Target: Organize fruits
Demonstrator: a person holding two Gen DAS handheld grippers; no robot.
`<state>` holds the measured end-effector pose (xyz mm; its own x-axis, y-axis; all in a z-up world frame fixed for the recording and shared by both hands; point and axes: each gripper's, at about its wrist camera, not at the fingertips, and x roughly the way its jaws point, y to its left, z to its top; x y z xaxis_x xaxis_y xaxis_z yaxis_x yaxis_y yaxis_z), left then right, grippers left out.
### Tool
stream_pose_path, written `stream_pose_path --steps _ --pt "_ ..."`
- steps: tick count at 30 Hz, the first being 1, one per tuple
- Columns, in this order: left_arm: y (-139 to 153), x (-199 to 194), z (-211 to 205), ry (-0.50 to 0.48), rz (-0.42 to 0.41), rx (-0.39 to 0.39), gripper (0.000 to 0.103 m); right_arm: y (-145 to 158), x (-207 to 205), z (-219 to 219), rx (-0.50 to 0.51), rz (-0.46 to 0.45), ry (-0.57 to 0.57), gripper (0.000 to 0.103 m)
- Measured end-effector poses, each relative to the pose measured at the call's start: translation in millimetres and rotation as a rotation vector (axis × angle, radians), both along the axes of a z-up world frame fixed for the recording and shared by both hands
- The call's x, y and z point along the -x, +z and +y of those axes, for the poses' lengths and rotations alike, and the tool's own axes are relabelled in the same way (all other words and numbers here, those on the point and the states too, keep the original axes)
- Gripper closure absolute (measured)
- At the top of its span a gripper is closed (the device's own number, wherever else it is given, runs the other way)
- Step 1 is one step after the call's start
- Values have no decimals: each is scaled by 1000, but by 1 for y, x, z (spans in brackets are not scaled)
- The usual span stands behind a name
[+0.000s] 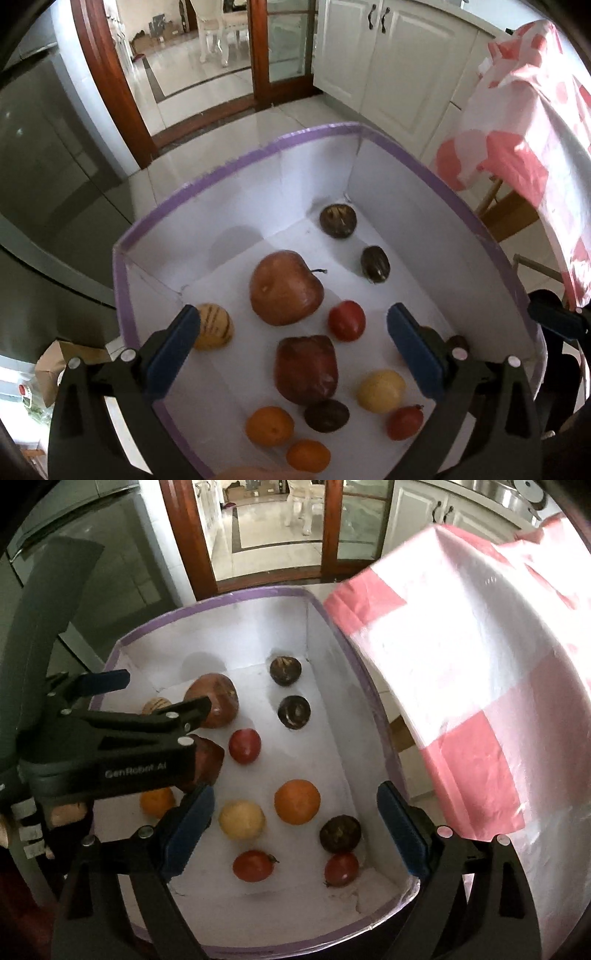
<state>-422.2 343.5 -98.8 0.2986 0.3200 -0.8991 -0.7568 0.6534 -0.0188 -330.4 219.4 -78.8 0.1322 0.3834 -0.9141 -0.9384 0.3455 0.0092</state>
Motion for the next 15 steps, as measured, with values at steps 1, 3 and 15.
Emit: stream_pose_path --steps 1,3,15 --pt "-2 -1 0 -1 1 5 2 -2 0 0 8 -2 0 16" --pt "-5 -2 0 -3 6 9 2 -4 0 0 14 1 -2 16" --pt "-7 -1 1 5 3 28 2 -7 -1 1 29 5 -13 16"
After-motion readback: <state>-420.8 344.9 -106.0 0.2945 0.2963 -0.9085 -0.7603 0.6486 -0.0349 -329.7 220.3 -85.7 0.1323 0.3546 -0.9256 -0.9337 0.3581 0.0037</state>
